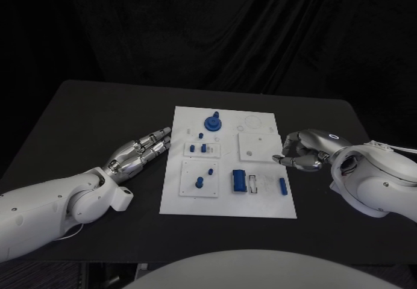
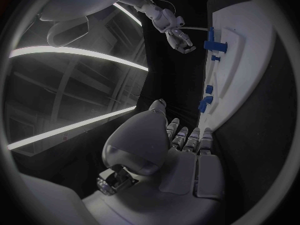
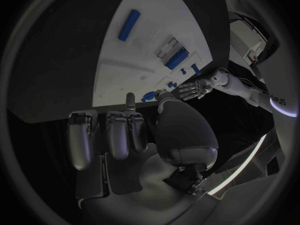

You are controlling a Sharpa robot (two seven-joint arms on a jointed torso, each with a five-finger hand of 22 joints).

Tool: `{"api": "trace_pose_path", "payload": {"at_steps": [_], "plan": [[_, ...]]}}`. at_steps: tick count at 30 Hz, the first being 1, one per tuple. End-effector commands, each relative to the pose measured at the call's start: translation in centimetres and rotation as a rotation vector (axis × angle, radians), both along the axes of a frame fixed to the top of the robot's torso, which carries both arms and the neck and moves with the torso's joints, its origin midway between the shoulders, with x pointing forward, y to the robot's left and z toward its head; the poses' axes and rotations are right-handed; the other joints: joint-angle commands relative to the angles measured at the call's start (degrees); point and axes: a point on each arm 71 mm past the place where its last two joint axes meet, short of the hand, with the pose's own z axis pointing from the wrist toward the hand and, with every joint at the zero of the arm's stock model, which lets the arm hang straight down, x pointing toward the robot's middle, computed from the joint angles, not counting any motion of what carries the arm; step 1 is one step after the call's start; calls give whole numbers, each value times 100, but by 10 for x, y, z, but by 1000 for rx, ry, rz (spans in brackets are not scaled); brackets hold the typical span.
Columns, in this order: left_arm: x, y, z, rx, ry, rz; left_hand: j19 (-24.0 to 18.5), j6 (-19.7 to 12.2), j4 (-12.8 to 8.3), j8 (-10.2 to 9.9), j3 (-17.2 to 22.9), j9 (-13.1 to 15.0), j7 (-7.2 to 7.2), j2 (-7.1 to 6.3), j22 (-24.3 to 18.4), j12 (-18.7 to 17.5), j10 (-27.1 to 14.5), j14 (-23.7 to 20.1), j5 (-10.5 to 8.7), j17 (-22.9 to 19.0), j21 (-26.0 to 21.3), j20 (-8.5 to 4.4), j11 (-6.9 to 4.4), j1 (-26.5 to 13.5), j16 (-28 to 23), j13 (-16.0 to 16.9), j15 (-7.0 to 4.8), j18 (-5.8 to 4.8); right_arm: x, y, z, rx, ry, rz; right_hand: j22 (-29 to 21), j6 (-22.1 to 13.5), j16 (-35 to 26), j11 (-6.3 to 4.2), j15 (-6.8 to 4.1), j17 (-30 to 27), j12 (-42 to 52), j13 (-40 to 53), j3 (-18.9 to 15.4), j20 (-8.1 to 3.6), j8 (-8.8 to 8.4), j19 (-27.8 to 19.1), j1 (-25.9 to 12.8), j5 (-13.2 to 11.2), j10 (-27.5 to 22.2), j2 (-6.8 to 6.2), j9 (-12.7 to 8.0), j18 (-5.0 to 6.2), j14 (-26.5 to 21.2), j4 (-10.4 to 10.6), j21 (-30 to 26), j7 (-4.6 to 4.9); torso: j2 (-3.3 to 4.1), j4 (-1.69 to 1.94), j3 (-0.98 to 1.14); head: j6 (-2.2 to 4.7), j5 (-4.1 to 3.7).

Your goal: Assemble the parts on the task board

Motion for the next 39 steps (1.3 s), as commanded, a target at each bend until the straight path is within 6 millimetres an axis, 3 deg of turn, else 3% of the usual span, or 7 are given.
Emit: {"api": "trace_pose_path", "payload": {"at_steps": [1,5,9,12,22,33,39], "plan": [[-2,0,6,-66,-63,7,-8,16,19,24,7,8,14,5,-3,-21,17,-12,-2,-6,-15,47,26,-44,-38,0,28,56,-5,-8,-14,-59,141,-78,1510,71,16,-57,-55,1506,14,1509,-11,-29,67,604,-14,12,603,11,141,-86,594,-10,15,-10,-4,-4,2,0,-65],[-2,0,6,-65,-62,8,-8,16,19,24,7,8,14,5,-3,-21,17,-12,-2,-6,-15,47,26,-44,-38,0,28,56,-6,-8,-18,-71,146,-78,1510,85,16,-69,-65,1506,14,1509,14,-37,74,604,35,124,603,12,229,-86,594,-14,15,-24,-3,-21,12,0,-78],[-1,-1,6,-66,-62,6,-8,18,18,25,7,8,14,2,-4,-20,19,-12,3,-6,-15,47,26,-43,-38,1,26,58,-9,-5,-22,-93,142,-64,1510,78,16,-63,-64,1506,14,1509,42,-37,63,604,116,144,603,3,283,-86,594,-29,15,-26,-8,3,-3,0,-160],[-1,-1,6,-66,-61,4,-8,18,18,25,7,8,14,2,-4,-20,19,-12,3,-6,-15,47,26,-43,-38,1,26,58,-10,-3,-25,-107,146,-52,1510,78,16,-57,-60,1506,14,1509,79,-35,41,604,238,206,603,-28,352,-86,594,-42,15,-25,-5,-6,7,0,-184],[-1,-1,5,-65,-59,4,-9,16,16,25,8,8,14,0,-5,-20,19,-12,9,-6,-15,49,27,-41,-38,1,27,60,-17,1,-37,-119,171,-35,1510,58,16,-43,-45,1506,14,1509,124,-21,-45,604,426,114,603,-68,453,-86,594,-45,15,2,-6,-5,4,0,-272],[-1,0,5,-64,-57,4,-10,17,0,25,20,8,10,-3,-6,-20,21,-12,29,-6,-17,56,46,-24,-38,1,30,64,-20,4,-47,-139,187,-16,1510,24,16,-25,-31,1506,14,1509,147,-7,-178,604,482,134,603,-65,452,-86,594,-25,15,27,-8,-3,4,0,-293],[-1,-1,5,-64,-56,2,-9,16,-4,25,23,8,6,-3,-5,-20,21,-12,30,-6,-16,58,56,-21,-38,1,32,65,-21,6,-52,-149,199,-8,1506,46,15,-1,-10,1504,14,1509,194,14,-396,598,558,350,603,-62,426,-83,594,-28,5,54,-8,-3,4,0,-275]]}}
